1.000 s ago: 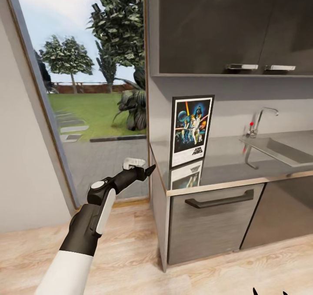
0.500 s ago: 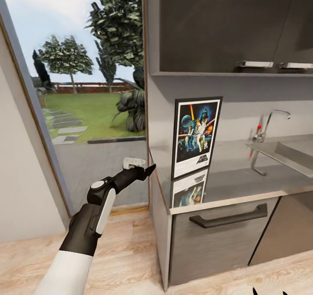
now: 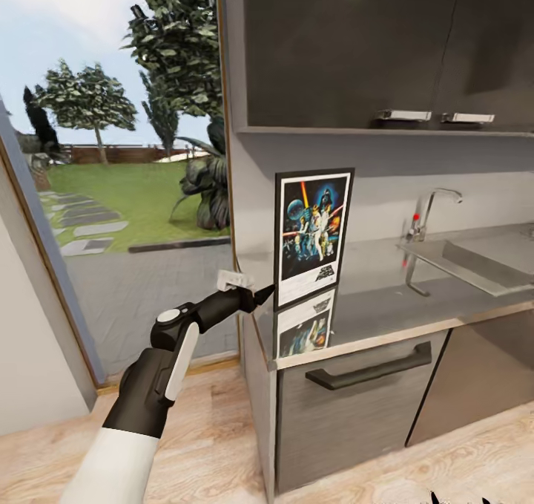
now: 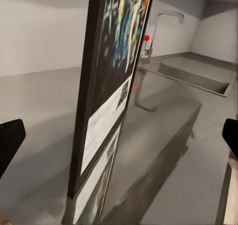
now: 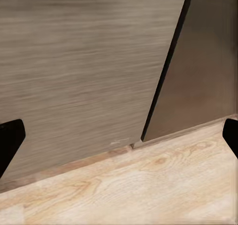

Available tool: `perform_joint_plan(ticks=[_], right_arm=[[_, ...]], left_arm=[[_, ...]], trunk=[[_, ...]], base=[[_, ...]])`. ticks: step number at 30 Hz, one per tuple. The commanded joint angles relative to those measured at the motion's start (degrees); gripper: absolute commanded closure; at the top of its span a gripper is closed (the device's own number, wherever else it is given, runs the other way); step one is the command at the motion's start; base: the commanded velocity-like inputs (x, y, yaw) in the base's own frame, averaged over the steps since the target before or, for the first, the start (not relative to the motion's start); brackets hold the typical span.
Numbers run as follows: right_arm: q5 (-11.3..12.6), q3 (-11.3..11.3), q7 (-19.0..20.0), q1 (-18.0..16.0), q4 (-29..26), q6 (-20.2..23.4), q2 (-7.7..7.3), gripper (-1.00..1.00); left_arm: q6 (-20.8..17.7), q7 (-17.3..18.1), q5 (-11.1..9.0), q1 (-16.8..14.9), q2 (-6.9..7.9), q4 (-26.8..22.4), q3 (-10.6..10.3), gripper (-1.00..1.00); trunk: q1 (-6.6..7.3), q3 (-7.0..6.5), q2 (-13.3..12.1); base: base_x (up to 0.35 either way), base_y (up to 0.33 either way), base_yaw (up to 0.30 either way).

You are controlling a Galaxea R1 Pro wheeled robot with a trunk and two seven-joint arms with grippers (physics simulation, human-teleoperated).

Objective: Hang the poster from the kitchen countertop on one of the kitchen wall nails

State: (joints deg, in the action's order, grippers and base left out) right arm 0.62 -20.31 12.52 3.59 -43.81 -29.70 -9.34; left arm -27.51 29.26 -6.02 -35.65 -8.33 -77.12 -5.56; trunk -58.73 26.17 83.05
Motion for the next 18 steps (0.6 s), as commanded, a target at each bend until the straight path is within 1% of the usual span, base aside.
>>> perform_joint_plan(ticks=[1, 3, 8, 11, 14, 15, 18], right_arm=[[0.08, -0.17, 0.38, 0.01, -0.05, -0.05, 0.02, -1.0], [0.03, -0.17, 0.34, -0.01, -0.05, -0.02, 0.02, -1.0], [0.0, -0.17, 0.29, -0.01, 0.04, -0.04, 0.02, -1.0], [-0.06, -0.17, 0.31, 0.0, 0.15, -0.03, 0.02, -1.0], [-0.08, -0.17, 0.31, -0.01, 0.22, -0.02, 0.02, -1.0], [-0.09, -0.17, 0.31, -0.01, 0.25, -0.01, 0.02, -1.0], [-0.13, -0.17, 0.31, 0.0, 0.27, -0.01, 0.02, -1.0]], left_arm=[[-0.52, -0.01, -0.59, -0.04, -0.02, -0.02, 0.02, -1.0], [-0.54, -0.09, -0.52, -0.04, -0.02, 0.14, -0.06, -1.0], [-0.66, -0.24, -0.37, -0.04, -0.18, 0.44, -0.24, -1.0], [-0.64, -0.43, -0.32, -0.07, -0.44, 0.61, -0.39, -1.0], [-0.68, -0.52, -0.24, -0.27, -1.21, 0.79, -0.45, -1.0], [-0.68, -0.55, -0.15, -0.67, -1.67, 1.49, -0.47, -1.0], [-0.67, -0.58, 0.23, -2.24, -1.67, 4.17, -0.49, -1.0]], trunk=[[0.0, 0.02, 0.03], [0.0, -0.02, 0.03], [0.0, -0.04, 0.03], [0.0, -0.04, 0.03], [0.0, -0.05, 0.03], [0.0, -0.05, 0.03], [0.0, -0.05, 0.03]], base=[[0.012, 0.0, -0.115], [0.125, 0.0, -0.06], [0.267, 0.0, -0.015], [0.065, 0.0, -0.002], [0.024, 0.0, -0.001], [0.012, 0.0, 0.0], [0.008, 0.0, 0.0]])
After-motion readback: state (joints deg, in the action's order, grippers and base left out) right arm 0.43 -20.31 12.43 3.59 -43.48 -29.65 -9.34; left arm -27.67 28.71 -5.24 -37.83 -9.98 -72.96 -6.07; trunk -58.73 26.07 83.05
